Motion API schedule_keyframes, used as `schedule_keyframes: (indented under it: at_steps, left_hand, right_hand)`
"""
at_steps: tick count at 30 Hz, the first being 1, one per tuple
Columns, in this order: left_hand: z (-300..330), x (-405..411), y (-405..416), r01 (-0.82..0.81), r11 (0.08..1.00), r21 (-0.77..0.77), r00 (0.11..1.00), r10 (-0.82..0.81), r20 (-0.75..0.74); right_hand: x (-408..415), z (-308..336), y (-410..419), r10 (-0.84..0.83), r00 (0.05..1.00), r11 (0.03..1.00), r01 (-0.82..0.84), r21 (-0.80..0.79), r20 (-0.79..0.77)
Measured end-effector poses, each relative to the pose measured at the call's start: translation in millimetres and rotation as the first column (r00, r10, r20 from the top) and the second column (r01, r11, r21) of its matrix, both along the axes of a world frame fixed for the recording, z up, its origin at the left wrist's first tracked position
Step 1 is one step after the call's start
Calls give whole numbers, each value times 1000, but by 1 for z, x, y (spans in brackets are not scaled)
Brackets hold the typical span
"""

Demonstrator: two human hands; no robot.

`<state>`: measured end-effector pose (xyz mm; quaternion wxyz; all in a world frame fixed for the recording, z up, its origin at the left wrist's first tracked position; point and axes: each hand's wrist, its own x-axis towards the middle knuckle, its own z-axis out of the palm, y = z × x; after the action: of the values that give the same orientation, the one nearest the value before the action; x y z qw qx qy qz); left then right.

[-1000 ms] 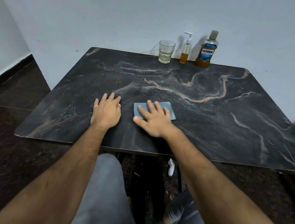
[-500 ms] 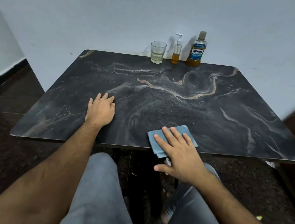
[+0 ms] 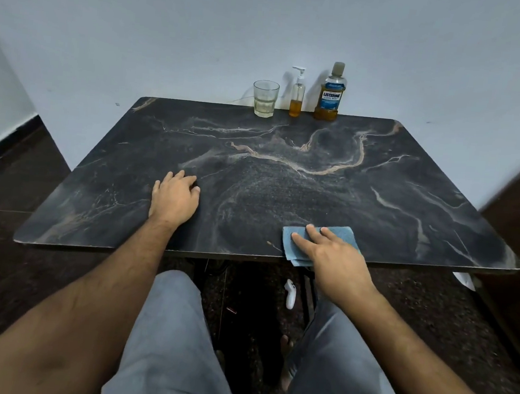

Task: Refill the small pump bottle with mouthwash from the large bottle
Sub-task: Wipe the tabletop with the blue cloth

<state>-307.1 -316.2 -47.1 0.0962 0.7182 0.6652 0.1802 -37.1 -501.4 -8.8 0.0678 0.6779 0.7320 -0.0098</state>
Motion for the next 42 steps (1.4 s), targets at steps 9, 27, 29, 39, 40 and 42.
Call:
schedule_keyframes:
  at_steps: [9,27,29,39,40,42]
  left_hand:
    - [13,22,-24,123,992,18,955,-124,269]
    - [67,70,-28,421,875,-241,489,5,872]
    - [63,70,-23,432,849,-306,372,141,917]
    - [71,48,48,137,939,-315,51,311,949]
    - [71,45,57,121,940,-318,68,312,948]
    - [67,42,82,116,943,-311,109,299,948]
  right_hand:
    - [-23,29,17,71,747,973,94,211,-661]
    - [-27,65,130,-112,-468,864,389,-318,-877]
    - [-33,64,140,-109,-523,862,373,-342,-845]
    - [-35,61,204,-325,-241,847,355,-395,-914]
    - [-34,59,211,-339,-196,852,351,-389,-920]
    - [-34,54,234,-321,-160,857,371,-358,-933]
